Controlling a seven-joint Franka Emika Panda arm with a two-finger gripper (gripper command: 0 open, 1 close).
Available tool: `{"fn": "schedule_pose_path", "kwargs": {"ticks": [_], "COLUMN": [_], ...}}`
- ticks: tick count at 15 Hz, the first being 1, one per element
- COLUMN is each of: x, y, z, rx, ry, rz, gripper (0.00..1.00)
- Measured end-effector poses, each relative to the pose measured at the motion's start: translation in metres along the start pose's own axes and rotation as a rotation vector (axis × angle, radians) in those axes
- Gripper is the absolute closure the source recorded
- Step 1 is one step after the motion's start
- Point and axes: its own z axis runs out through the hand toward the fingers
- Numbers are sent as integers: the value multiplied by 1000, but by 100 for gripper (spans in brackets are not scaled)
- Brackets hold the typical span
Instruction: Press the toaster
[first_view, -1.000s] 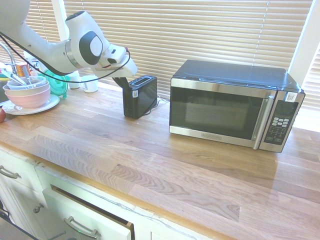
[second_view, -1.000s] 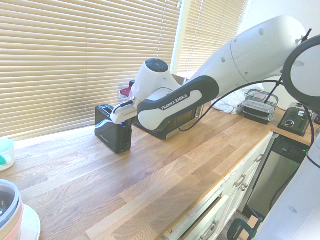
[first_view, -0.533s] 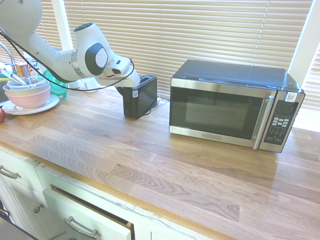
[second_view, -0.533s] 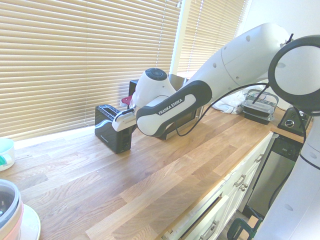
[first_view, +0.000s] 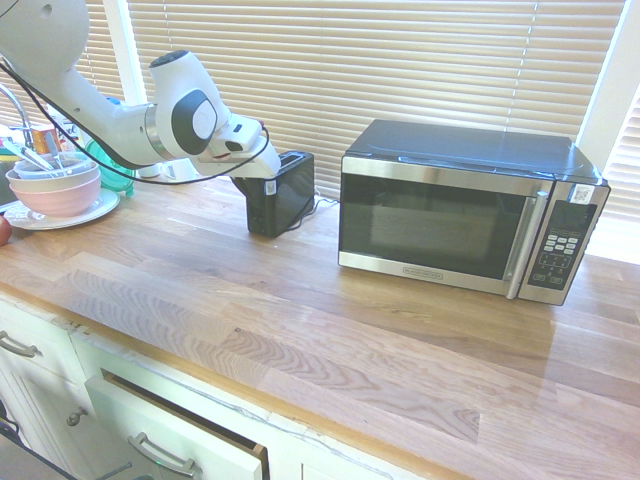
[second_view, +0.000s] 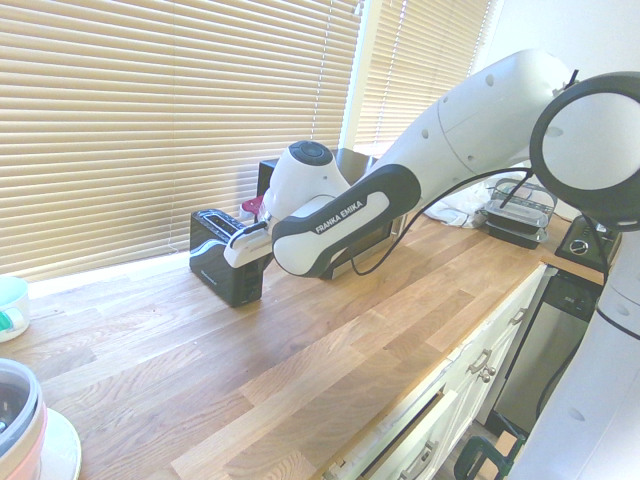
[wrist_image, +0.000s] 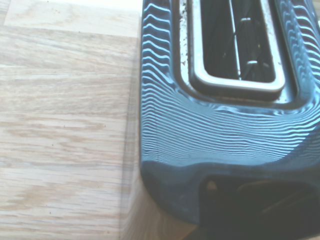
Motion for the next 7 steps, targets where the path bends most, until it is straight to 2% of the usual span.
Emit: {"fn": "schedule_pose_path", "kwargs": {"ticks": [7], "x": [-1], "y": [0], "z": [0], "rx": [-2], "ry": [2], "rz": [-10], "gripper": [100]}}
